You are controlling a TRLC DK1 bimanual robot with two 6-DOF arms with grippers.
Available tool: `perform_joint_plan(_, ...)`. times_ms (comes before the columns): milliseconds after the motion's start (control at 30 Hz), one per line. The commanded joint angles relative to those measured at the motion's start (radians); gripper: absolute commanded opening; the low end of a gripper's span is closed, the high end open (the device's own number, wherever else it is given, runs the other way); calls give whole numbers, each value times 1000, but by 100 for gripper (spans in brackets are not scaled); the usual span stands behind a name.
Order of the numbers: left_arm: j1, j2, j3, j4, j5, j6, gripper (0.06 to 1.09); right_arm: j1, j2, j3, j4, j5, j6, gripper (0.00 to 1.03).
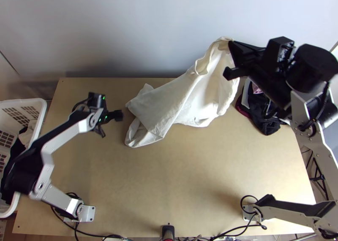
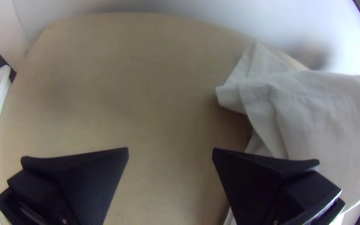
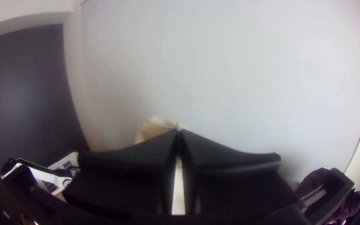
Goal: Fold the t-shirt
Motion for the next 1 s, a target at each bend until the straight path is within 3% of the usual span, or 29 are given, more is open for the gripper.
perform_joint_plan(0,2,220,251,-94,83,-111,104,3,-58,-59,-20,-1,-9,3)
perform_joint_plan(133,-1,276,331,-142,186,-199,104,3,-81,-93,-25,-1,-12,3)
perform_joint_plan(433,-21,365,422,-171,221,-277,104,5,-80,-94,-21,1,-23,3)
perform_joint_plan(500,-13,368,439,-171,267,-311,104,3,-81,-103,-21,1,-28,3)
perform_joint_plan(667,-19,330,457,-172,349,-388,104,3,-87,-129,-21,1,-35,3)
perform_joint_plan(967,-71,213,480,-178,398,-464,104,-3,-98,-165,-12,1,-37,3)
